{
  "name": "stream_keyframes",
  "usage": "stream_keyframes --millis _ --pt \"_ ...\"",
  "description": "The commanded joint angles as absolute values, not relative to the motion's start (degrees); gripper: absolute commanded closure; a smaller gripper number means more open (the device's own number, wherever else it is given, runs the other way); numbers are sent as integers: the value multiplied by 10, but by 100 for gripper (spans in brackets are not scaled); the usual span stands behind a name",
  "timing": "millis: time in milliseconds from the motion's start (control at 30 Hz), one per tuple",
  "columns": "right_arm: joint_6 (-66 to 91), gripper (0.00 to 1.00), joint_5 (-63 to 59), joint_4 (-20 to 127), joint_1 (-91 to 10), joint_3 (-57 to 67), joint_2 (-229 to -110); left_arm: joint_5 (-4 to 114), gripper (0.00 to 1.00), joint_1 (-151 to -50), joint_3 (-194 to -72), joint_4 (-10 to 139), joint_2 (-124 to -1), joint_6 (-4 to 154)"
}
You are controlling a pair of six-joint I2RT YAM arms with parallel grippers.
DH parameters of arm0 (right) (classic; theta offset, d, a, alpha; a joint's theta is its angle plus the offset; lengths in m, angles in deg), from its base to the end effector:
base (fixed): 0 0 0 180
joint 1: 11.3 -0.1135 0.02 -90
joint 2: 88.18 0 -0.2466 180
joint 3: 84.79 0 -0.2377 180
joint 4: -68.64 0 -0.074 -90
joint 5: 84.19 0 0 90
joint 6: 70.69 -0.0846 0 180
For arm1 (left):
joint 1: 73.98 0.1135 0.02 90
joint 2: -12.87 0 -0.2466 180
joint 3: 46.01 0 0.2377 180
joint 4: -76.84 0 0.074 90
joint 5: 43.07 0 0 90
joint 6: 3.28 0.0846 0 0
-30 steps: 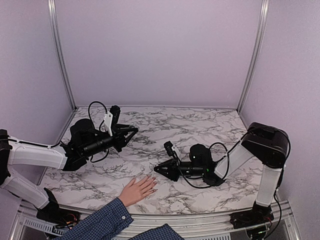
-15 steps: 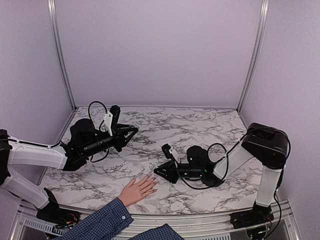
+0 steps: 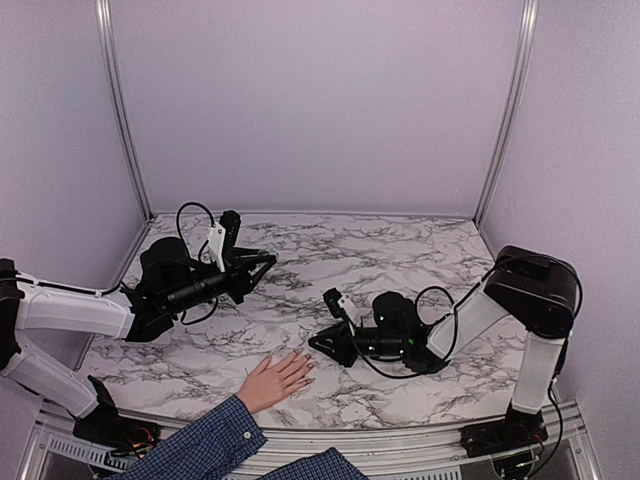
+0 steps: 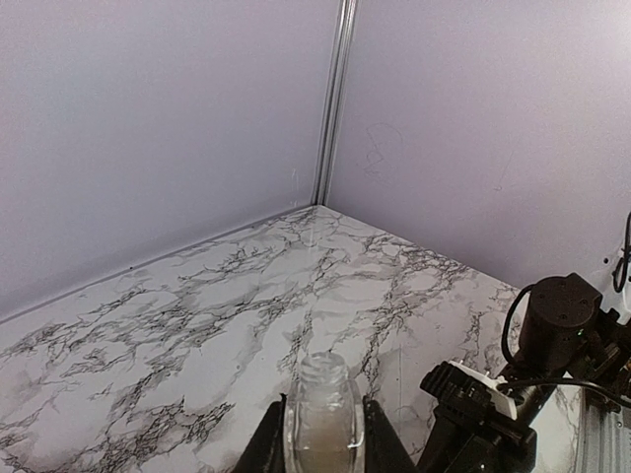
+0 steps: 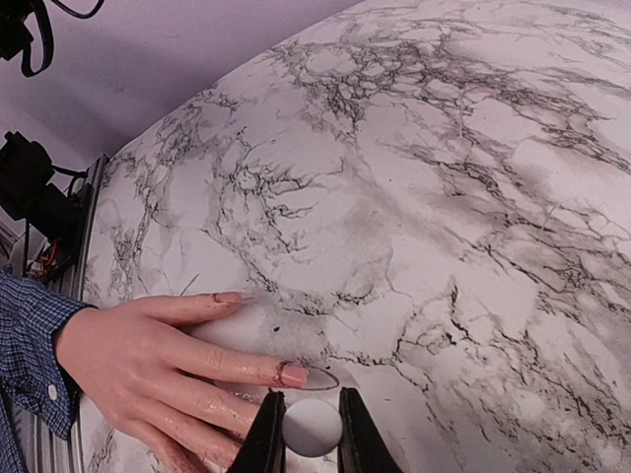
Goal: Paint the nails
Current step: Paint the hand on the nail.
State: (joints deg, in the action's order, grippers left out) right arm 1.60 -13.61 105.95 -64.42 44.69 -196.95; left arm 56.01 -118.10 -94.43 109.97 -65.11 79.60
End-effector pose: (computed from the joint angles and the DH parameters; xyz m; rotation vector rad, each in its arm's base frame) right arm 0.1984 0.3113 0.0899 -0.8653 1.9057 1.1187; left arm 0.2295 -0.2412 0.2472 0.6209 1.4396 -0.8308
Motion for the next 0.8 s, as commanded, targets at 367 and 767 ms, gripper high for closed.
stream_keyframes --millis 367,767 --pt "24 100 -125 1050 -634 453 -1940 566 100 -1177 -958 1125 -653 797" --pt "24 100 -127 1042 -634 449 -1943 568 100 -1177 -958 1125 -654 796"
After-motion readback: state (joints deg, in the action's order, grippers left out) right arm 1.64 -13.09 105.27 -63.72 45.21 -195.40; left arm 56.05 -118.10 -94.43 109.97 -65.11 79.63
